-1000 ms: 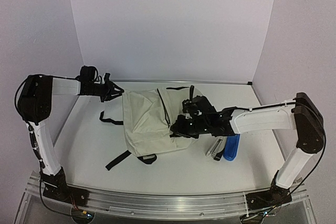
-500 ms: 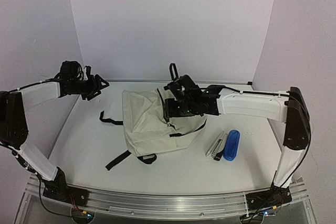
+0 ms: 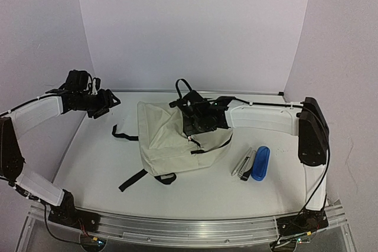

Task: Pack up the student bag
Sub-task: Adjust the student bag at the center of the board.

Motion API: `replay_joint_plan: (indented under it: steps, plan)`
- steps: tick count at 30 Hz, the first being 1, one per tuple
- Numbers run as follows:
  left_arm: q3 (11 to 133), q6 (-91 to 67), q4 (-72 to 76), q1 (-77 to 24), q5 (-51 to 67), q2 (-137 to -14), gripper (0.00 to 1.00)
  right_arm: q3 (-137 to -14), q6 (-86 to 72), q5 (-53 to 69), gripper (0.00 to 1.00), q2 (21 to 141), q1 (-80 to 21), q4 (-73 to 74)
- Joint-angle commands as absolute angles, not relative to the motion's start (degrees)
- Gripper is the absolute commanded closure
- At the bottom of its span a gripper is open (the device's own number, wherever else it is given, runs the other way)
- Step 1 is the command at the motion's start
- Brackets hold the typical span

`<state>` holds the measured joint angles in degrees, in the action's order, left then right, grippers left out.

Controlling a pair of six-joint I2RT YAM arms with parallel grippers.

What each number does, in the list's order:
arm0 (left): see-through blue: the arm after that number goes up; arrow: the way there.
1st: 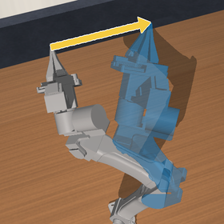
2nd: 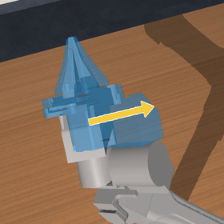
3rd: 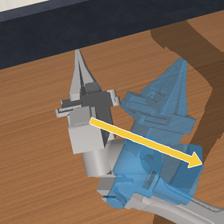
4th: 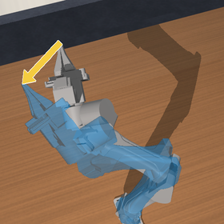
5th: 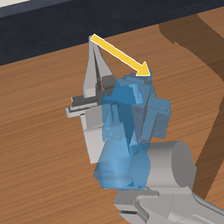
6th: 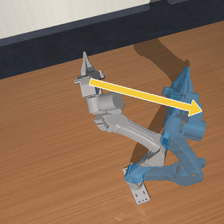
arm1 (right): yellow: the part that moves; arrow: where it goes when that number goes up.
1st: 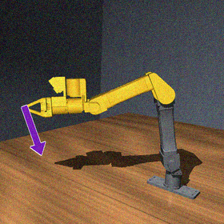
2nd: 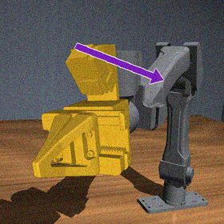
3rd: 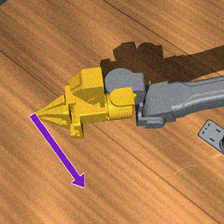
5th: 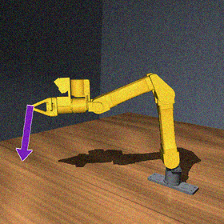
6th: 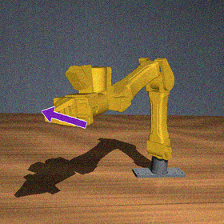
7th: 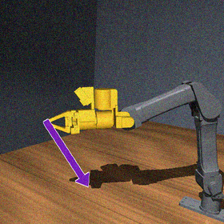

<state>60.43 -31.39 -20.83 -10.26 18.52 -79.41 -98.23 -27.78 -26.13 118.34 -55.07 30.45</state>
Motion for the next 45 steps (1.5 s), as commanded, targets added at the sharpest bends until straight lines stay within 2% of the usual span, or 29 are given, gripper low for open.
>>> replay_joint_plan:
  steps: [1,3,8,14,16,23,33,45]
  plan:
    - [64.7,-29.2,-24.3,-16.7,11.7,-78.8,0.33,-104.7,-26.0,-32.1,0.51,121.0,-54.7,31.4]
    - [66.2,-29.8,-24.4,-19.8,11.0,-79.8,0.33,-106.5,-25.4,-31.6,0.56,122.3,-54.1,31.4]
    - [69.4,-31.3,-22.7,-26.7,9.2,-83.0,0.33,-105.9,-26.5,-23.4,0.87,122.4,-50.6,28.7]
    - [76.8,-31.0,-23.7,-36.1,5.2,-90.2,0.28,-92.5,-30.2,-1.0,1.0,115.6,-43.0,14.6]
    - [79.5,-30.7,-23.7,-39.0,4.2,-93.2,0.26,-88.9,-31.8,6.4,1.0,114.3,-41.3,9.9]
    - [90.1,-27.3,-30.1,-45.8,-3.3,-103.1,0.23,-81.9,-36.4,18.3,1.0,112.4,-38.0,0.0]
    - [99.8,-28.4,-41.7,-49.3,-18.7,-111.6,0.2,-80.6,-37.9,19.8,1.0,111.6,-37.3,-3.0]
    - [106.8,-28.3,-49.7,-50.9,-26.9,-118.1,0.15,-79.8,-38.4,18.6,1.0,110.7,-37.3,-3.4]
